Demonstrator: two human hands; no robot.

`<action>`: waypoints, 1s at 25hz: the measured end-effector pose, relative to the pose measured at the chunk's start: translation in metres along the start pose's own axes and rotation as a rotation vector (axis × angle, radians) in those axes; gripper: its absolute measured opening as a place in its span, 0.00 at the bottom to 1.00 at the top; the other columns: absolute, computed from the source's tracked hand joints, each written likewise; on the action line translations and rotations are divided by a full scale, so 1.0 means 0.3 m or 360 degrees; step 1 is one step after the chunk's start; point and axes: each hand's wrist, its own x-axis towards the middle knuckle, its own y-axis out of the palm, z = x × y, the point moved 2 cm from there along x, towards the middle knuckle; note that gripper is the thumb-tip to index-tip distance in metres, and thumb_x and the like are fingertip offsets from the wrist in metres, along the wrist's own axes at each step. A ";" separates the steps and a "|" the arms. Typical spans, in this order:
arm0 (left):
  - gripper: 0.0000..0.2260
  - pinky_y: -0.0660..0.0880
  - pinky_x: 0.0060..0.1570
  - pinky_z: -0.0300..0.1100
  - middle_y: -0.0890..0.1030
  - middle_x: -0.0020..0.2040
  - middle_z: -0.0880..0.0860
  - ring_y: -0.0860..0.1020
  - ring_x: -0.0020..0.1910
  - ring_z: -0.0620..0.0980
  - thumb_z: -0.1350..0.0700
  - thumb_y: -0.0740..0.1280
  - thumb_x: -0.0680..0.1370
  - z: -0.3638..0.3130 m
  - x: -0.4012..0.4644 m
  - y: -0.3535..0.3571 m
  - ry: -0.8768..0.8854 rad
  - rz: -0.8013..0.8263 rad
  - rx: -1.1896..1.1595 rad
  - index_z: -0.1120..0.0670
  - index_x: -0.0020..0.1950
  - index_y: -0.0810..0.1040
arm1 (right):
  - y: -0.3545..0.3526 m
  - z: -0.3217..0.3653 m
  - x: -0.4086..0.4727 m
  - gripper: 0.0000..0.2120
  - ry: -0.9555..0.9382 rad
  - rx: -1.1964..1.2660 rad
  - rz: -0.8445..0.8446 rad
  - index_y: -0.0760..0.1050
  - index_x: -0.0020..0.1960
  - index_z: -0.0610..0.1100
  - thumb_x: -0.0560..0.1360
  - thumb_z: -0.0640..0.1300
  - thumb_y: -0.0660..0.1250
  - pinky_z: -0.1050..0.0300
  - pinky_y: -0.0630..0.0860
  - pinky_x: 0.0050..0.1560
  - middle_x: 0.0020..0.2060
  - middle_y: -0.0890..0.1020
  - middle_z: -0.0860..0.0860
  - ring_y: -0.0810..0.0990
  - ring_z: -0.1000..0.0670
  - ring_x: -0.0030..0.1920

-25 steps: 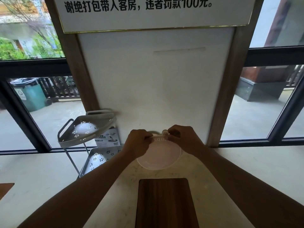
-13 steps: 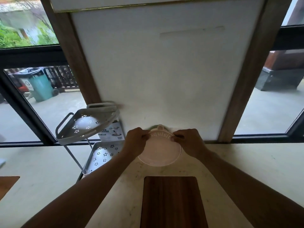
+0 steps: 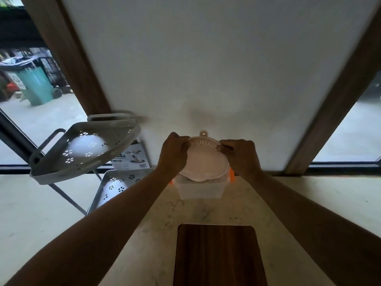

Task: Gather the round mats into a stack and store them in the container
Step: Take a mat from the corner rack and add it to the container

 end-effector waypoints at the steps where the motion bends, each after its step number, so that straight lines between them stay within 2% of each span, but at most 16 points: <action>1: 0.11 0.66 0.47 0.40 0.74 0.47 0.57 0.71 0.44 0.51 0.59 0.61 0.81 0.018 0.023 0.025 -0.0013 -0.0005 -0.0016 0.55 0.59 0.81 | 0.021 -0.017 0.019 0.07 0.0005 0.0023 0.0004 0.85 0.47 0.47 0.77 0.46 0.68 0.66 0.72 0.38 0.39 0.87 0.48 0.83 0.49 0.39; 2: 0.12 0.66 0.48 0.40 0.75 0.48 0.58 0.73 0.45 0.52 0.59 0.61 0.81 0.037 0.045 0.050 -0.0026 -0.0005 -0.0024 0.55 0.60 0.81 | 0.044 -0.037 0.039 0.07 0.0017 0.0050 0.0004 0.85 0.48 0.47 0.77 0.45 0.68 0.72 0.69 0.37 0.40 0.87 0.49 0.83 0.50 0.40; 5: 0.12 0.66 0.47 0.41 0.76 0.47 0.59 0.75 0.47 0.56 0.60 0.61 0.81 0.104 0.077 0.124 -0.0043 0.0003 -0.0021 0.55 0.59 0.81 | 0.114 -0.093 0.075 0.07 0.0082 0.0096 0.0026 0.85 0.51 0.47 0.76 0.45 0.69 0.76 0.67 0.40 0.44 0.87 0.49 0.83 0.51 0.43; 7: 0.11 0.66 0.46 0.40 0.76 0.46 0.59 0.75 0.46 0.56 0.60 0.62 0.81 0.156 0.087 0.170 -0.0050 0.0013 -0.0021 0.55 0.59 0.82 | 0.168 -0.130 0.085 0.07 0.0124 0.0121 0.0069 0.85 0.52 0.46 0.76 0.45 0.70 0.73 0.69 0.43 0.45 0.87 0.49 0.84 0.51 0.45; 10: 0.10 0.65 0.44 0.39 0.78 0.44 0.58 0.76 0.45 0.55 0.60 0.63 0.80 0.232 0.101 0.239 -0.0065 0.0085 -0.0019 0.55 0.56 0.83 | 0.250 -0.184 0.088 0.07 0.0198 0.0107 0.0111 0.84 0.52 0.46 0.75 0.45 0.71 0.60 0.76 0.47 0.45 0.87 0.49 0.84 0.49 0.45; 11: 0.09 0.64 0.44 0.39 0.78 0.43 0.56 0.76 0.44 0.54 0.59 0.64 0.80 0.251 0.104 0.261 -0.0073 0.0119 -0.0006 0.55 0.55 0.83 | 0.273 -0.203 0.088 0.08 0.0247 0.0108 0.0104 0.84 0.52 0.46 0.74 0.46 0.72 0.58 0.76 0.46 0.44 0.87 0.49 0.85 0.49 0.45; 14: 0.07 0.68 0.45 0.41 0.80 0.45 0.54 0.77 0.44 0.52 0.58 0.66 0.79 0.291 0.109 0.312 -0.0132 0.0113 -0.0035 0.54 0.52 0.83 | 0.333 -0.252 0.084 0.07 0.0352 0.0116 0.0122 0.82 0.49 0.45 0.74 0.47 0.73 0.59 0.76 0.42 0.43 0.87 0.48 0.84 0.49 0.43; 16: 0.06 0.73 0.48 0.46 0.82 0.46 0.54 0.79 0.45 0.53 0.57 0.67 0.78 0.311 0.115 0.348 -0.0169 0.0107 -0.0048 0.53 0.51 0.83 | 0.367 -0.284 0.082 0.07 0.0375 0.0094 0.0150 0.82 0.48 0.44 0.74 0.47 0.73 0.58 0.76 0.41 0.41 0.87 0.49 0.84 0.49 0.42; 19: 0.06 0.75 0.50 0.52 0.84 0.46 0.55 0.79 0.44 0.54 0.56 0.69 0.77 0.333 0.115 0.392 -0.0131 0.0124 0.0006 0.54 0.52 0.83 | 0.404 -0.324 0.078 0.06 0.0408 0.0073 0.0165 0.81 0.47 0.45 0.74 0.47 0.73 0.57 0.75 0.39 0.40 0.86 0.49 0.83 0.49 0.40; 25: 0.08 0.76 0.46 0.45 0.83 0.46 0.56 0.79 0.41 0.52 0.58 0.71 0.76 0.361 0.106 0.431 -0.0188 -0.0039 -0.0122 0.55 0.54 0.84 | 0.439 -0.353 0.082 0.07 0.0232 -0.0025 0.0110 0.82 0.48 0.42 0.73 0.44 0.74 0.50 0.77 0.46 0.43 0.82 0.45 0.80 0.46 0.44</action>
